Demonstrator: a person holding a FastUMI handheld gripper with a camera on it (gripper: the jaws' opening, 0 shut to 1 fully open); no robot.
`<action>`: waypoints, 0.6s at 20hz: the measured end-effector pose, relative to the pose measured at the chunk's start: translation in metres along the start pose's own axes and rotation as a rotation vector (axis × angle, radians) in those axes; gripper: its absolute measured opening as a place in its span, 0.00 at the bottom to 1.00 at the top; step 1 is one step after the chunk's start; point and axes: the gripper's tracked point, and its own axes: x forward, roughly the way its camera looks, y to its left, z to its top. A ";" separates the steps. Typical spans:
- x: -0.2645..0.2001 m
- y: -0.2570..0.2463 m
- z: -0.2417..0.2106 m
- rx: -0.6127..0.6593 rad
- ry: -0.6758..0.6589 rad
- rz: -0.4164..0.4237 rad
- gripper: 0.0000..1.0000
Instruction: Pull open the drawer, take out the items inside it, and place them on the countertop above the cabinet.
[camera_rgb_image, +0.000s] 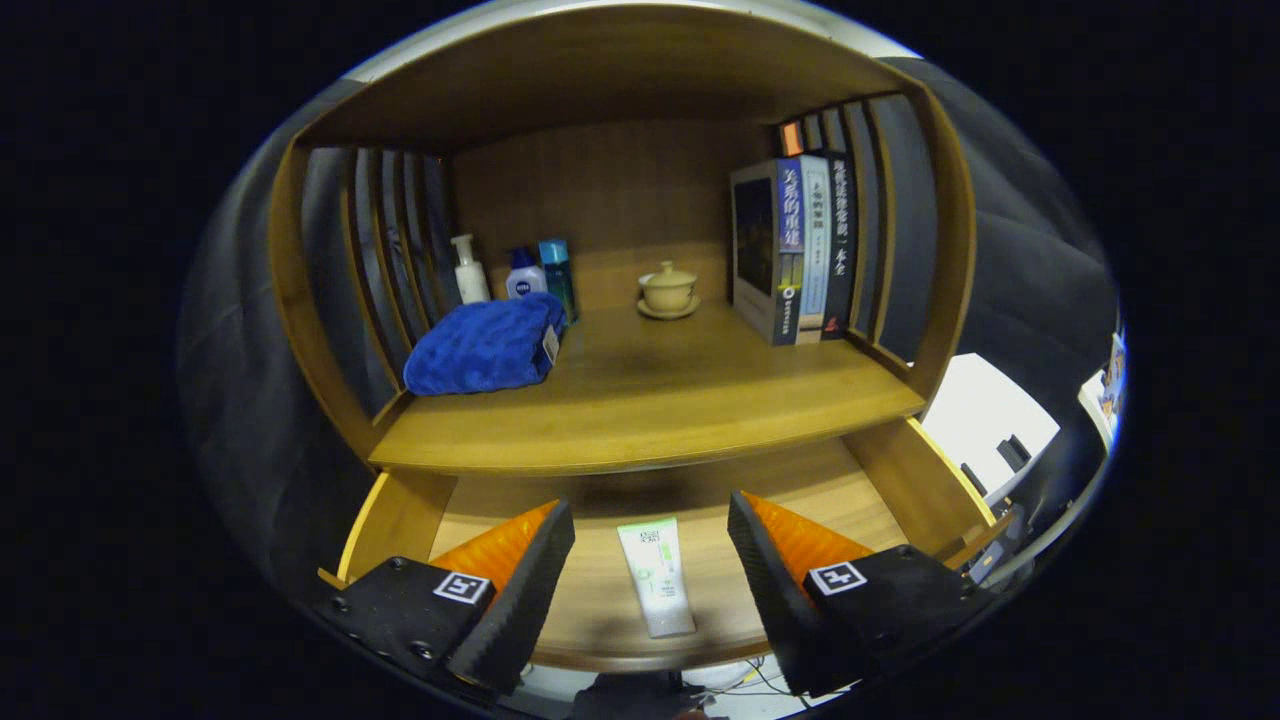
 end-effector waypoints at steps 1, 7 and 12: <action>0.008 0.000 -0.005 -0.044 0.053 -0.006 1.00; 0.051 0.023 -0.057 -0.113 0.337 0.050 1.00; 0.067 0.019 -0.091 -0.159 0.517 0.019 0.99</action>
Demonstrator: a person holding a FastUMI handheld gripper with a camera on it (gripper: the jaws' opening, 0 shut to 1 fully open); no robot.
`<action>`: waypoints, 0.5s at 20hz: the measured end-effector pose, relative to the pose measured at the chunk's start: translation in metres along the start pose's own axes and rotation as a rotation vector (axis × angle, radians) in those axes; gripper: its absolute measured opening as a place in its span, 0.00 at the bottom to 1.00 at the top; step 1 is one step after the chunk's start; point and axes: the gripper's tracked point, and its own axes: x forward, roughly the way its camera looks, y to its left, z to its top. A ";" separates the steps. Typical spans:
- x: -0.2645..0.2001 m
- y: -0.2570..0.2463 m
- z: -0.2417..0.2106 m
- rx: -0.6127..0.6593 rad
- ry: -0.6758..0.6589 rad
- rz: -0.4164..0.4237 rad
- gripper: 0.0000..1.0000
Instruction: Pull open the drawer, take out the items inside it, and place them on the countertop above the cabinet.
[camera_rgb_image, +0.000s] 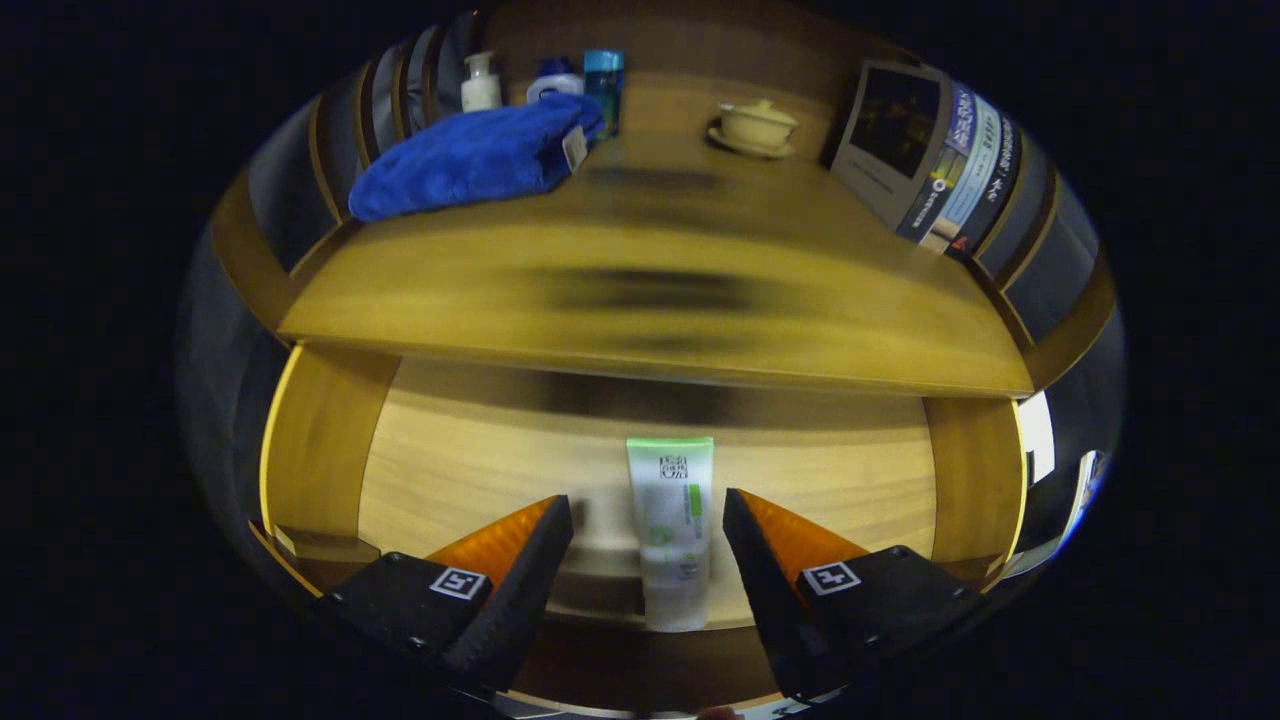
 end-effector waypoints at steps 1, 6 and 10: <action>0.003 0.001 -0.003 -0.003 0.027 -0.004 0.99; 0.016 -0.023 -0.010 0.001 0.124 -0.064 1.00; 0.014 -0.032 0.004 0.029 0.166 -0.070 1.00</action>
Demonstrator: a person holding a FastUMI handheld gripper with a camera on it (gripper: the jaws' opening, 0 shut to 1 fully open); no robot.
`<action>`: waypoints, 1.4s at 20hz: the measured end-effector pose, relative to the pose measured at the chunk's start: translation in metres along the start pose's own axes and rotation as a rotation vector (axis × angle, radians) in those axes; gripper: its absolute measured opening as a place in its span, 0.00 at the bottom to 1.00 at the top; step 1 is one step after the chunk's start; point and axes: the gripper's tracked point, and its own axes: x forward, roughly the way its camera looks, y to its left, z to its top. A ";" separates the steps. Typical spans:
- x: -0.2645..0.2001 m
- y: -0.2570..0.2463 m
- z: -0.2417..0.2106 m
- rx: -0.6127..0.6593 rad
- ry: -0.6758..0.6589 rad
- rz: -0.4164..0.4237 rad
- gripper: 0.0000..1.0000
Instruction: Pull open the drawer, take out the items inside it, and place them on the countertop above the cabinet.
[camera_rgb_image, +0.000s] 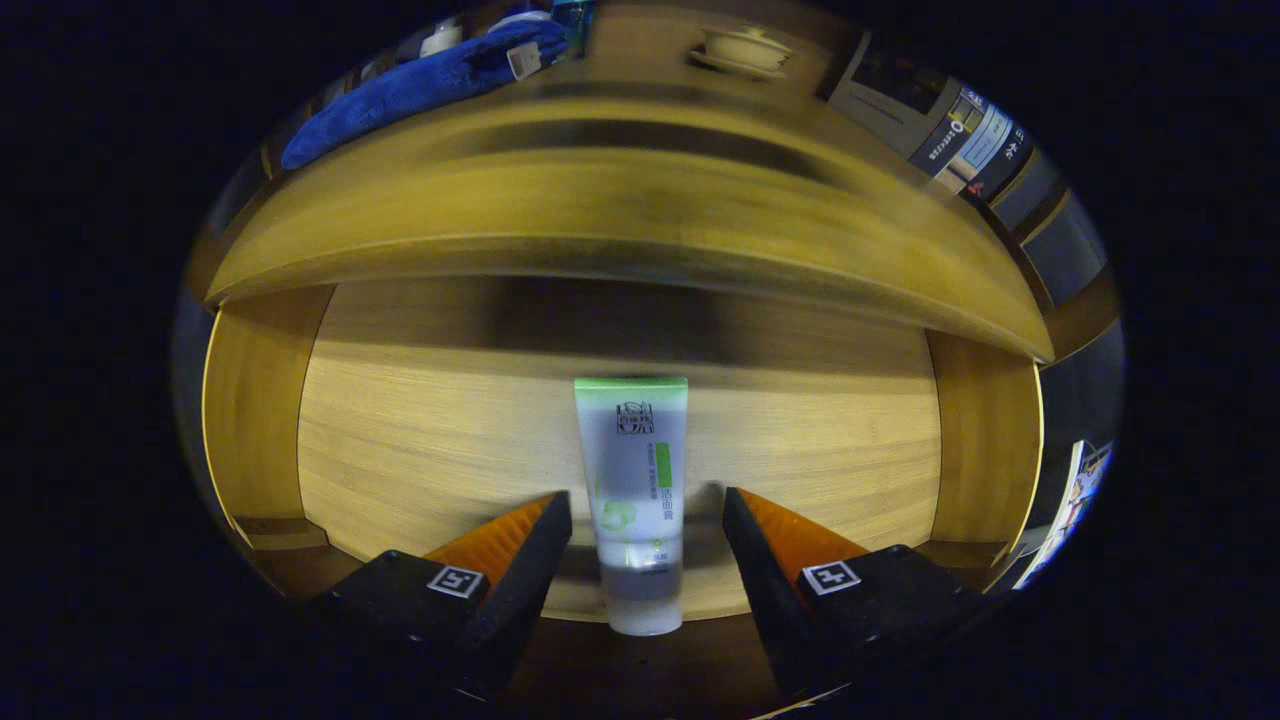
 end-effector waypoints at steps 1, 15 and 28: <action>-0.004 -0.003 0.007 0.001 0.004 -0.011 0.99; -0.136 -0.008 0.128 0.007 -0.101 0.003 0.49; -0.251 -0.050 0.245 0.107 -0.376 0.023 0.49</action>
